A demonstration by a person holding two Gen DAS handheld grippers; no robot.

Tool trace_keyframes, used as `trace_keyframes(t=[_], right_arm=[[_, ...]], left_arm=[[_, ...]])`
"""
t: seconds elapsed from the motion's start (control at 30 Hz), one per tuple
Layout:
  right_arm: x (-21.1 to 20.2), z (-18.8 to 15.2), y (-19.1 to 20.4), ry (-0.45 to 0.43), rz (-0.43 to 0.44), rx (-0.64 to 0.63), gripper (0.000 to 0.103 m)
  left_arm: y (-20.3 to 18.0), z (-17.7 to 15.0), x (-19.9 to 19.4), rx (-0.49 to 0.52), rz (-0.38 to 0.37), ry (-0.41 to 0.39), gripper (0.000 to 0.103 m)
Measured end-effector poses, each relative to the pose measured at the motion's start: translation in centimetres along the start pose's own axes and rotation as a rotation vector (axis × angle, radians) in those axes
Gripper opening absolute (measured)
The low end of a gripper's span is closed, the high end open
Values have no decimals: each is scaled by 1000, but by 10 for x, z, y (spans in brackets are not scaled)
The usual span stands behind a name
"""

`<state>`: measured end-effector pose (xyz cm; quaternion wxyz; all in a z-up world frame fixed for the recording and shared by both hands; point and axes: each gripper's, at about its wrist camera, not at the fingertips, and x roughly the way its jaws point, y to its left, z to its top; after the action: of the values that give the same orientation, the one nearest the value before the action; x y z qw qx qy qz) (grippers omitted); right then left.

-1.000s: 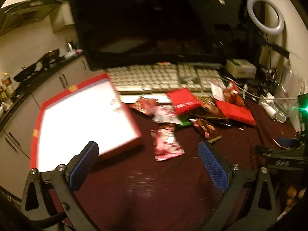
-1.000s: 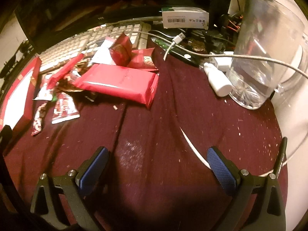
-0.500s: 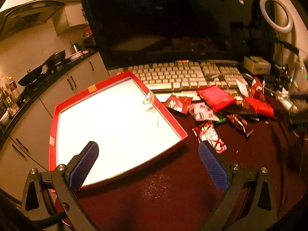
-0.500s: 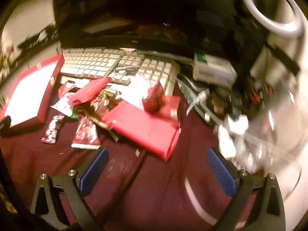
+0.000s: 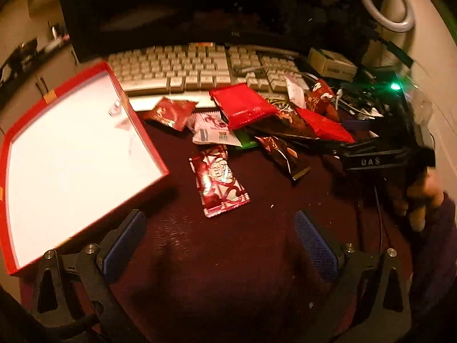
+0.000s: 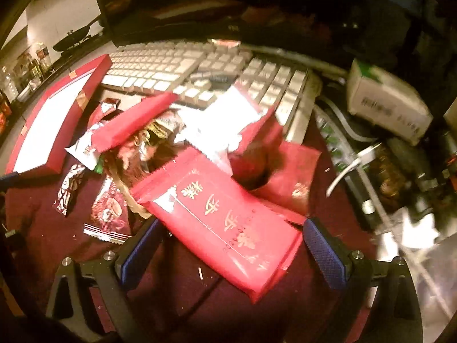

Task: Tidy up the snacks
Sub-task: 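Grasp the red-white wrapped snack with left while right grasps a red packet, then carry both snacks over the red tray and open both tools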

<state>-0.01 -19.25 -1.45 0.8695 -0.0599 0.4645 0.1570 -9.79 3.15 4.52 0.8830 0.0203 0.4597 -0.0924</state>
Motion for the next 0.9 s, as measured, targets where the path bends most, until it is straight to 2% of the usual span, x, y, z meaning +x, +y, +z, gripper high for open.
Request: trace_keyframes(t=[0.1, 0.17, 0.23, 0.33, 0.37, 0.4, 0.43, 0.5, 0.53, 0.57, 0.6, 0.67, 0.77, 0.8, 0.9], right_arm=[[-5, -3, -3, -40, 36, 14, 91], [-10, -5, -11, -74, 87, 46, 75], [-10, -6, -16, -81, 106, 62, 71], [-12, -6, -21, -87, 143, 101, 59], [-13, -7, -22, -90, 155, 111, 50], [-12, -7, -22, -90, 163, 115, 46], [-12, -7, -21, -93, 163, 114, 43], [-13, -7, -21, -94, 161, 123, 40], [-13, -7, -22, -92, 176, 135, 34], [-13, -7, -24, -89, 203, 148, 30], [-14, -8, -26, -85, 232, 158, 30], [-14, -7, -25, -89, 249, 170, 33], [-16, -6, -22, -103, 239, 163, 33], [-17, -5, -21, -115, 242, 165, 33], [-22, -4, -22, -152, 258, 180, 30]], left_arm=[[-3, 7, 13, -39, 46, 32, 103], [-3, 11, 20, -76, 49, 43, 103], [-2, 12, 27, -105, 67, 62, 103], [-2, 13, 36, -147, 47, 80, 100], [-2, 12, 39, -164, 37, 83, 94], [-2, 12, 41, -171, 34, 86, 88], [-3, 14, 46, -180, 29, 96, 86], [-8, 16, 48, -161, 71, 74, 74], [-9, 16, 48, -157, 78, 69, 70], [-11, 16, 48, -152, 73, 59, 61], [-12, 16, 47, -147, 69, 50, 53], [-13, 15, 46, -130, 68, 38, 44], [-13, 12, 45, -110, 52, 20, 43], [-13, 12, 45, -106, 53, 18, 34], [-11, 12, 44, -103, 31, 11, 32]])
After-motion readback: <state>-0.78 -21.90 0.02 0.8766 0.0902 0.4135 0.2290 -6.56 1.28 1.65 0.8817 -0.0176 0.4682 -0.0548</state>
